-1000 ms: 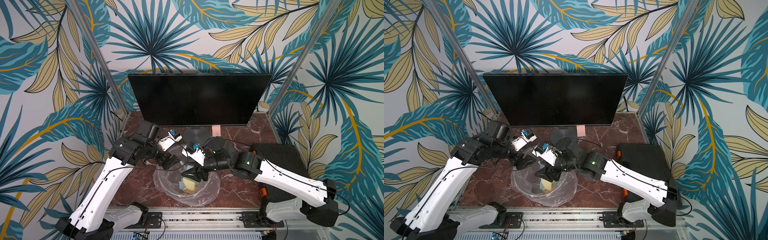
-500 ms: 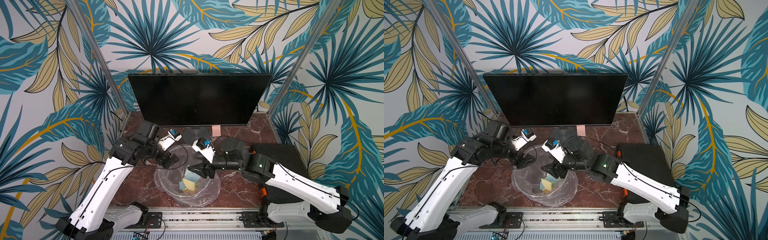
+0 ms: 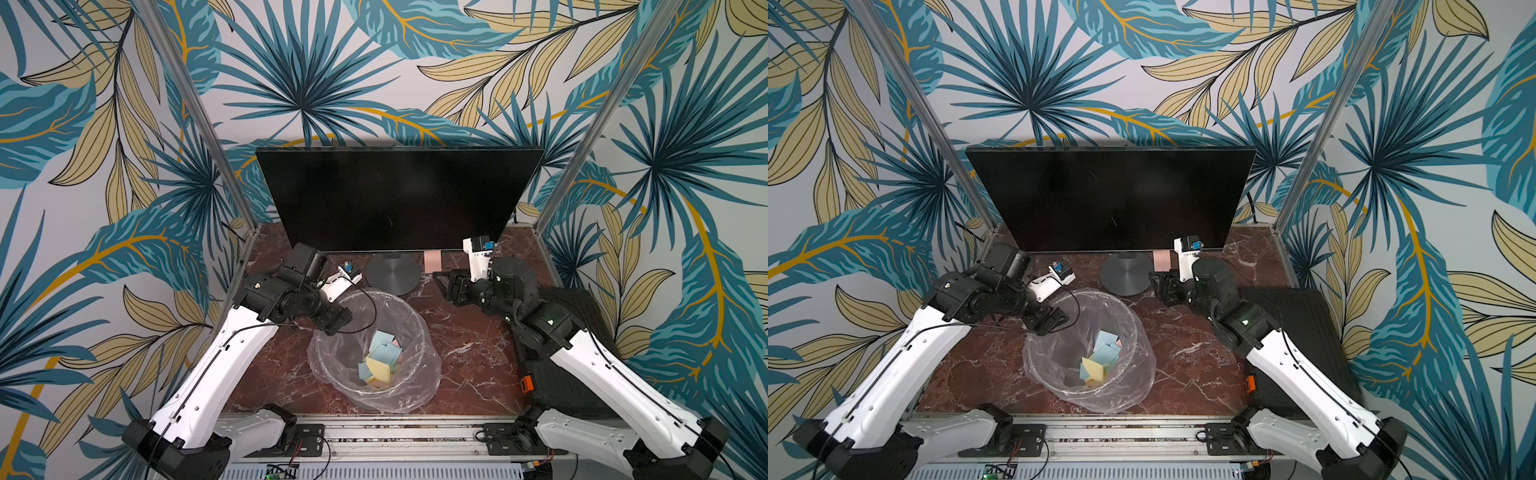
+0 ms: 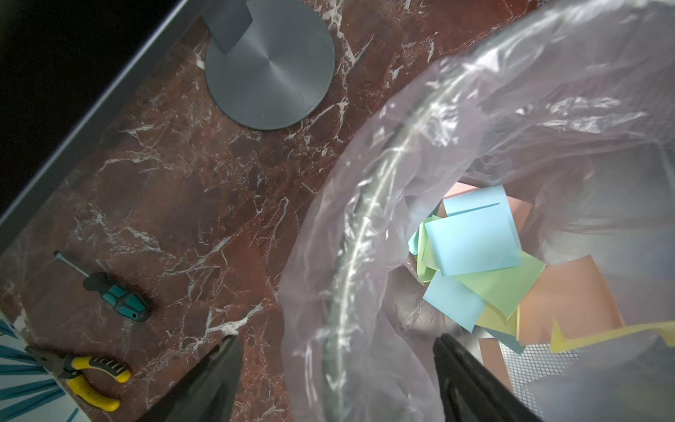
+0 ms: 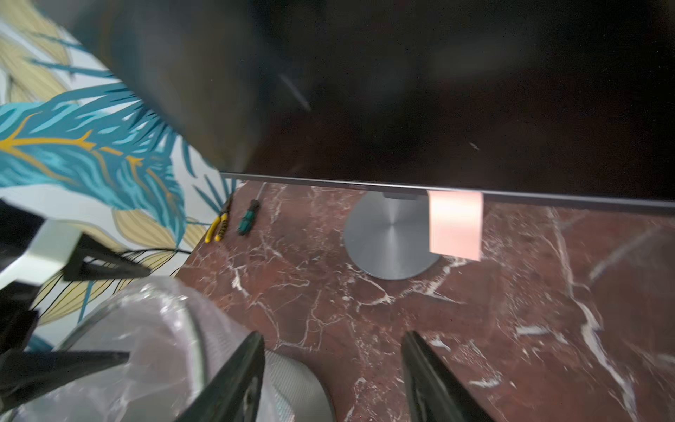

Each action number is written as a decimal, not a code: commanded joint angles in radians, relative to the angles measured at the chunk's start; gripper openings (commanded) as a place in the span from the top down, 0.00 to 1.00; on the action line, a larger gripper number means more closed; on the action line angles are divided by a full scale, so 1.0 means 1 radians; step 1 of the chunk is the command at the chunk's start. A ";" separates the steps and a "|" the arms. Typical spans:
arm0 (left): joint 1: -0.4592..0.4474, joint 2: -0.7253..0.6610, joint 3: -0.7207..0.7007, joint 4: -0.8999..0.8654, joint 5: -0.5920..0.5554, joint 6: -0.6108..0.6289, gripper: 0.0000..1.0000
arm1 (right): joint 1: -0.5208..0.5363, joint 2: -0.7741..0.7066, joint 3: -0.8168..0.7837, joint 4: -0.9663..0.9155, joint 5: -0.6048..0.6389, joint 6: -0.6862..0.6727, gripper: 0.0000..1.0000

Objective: Remove the sticky note from the monitor
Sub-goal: Tear off the sticky note from the monitor.

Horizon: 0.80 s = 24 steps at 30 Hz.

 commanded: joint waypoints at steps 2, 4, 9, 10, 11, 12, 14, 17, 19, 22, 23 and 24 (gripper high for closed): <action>0.001 0.003 -0.053 0.047 -0.017 0.000 0.22 | -0.094 0.000 -0.135 0.160 -0.058 0.207 0.34; 0.001 0.006 -0.075 0.059 -0.014 -0.004 0.29 | -0.112 0.013 -0.193 0.242 -0.075 0.258 0.32; 0.001 0.021 -0.092 0.069 -0.001 -0.016 0.36 | -0.153 0.095 -0.261 0.394 -0.102 0.338 0.30; 0.000 0.021 -0.093 0.072 0.001 -0.019 0.36 | -0.164 0.110 -0.273 0.429 -0.114 0.349 0.29; 0.000 0.021 -0.095 0.074 0.001 -0.022 0.37 | -0.176 0.131 -0.282 0.458 -0.128 0.357 0.30; 0.001 0.022 -0.094 0.075 0.003 -0.023 0.38 | -0.185 0.150 -0.290 0.491 -0.145 0.362 0.30; 0.001 0.022 -0.095 0.074 0.003 -0.024 0.40 | -0.199 0.181 -0.296 0.528 -0.162 0.363 0.30; 0.001 0.021 -0.097 0.074 0.003 -0.027 0.43 | -0.215 0.219 -0.295 0.569 -0.187 0.358 0.30; 0.001 0.021 -0.096 0.075 0.001 -0.028 0.43 | -0.221 0.233 -0.295 0.597 -0.203 0.351 0.30; 0.000 0.020 -0.092 0.072 0.003 -0.030 0.45 | -0.233 0.254 -0.289 0.614 -0.215 0.343 0.30; 0.000 0.020 -0.091 0.074 0.003 -0.032 0.45 | -0.239 0.262 -0.288 0.623 -0.220 0.343 0.30; 0.001 0.019 -0.087 0.074 0.002 -0.033 0.45 | -0.243 0.270 -0.288 0.634 -0.230 0.343 0.30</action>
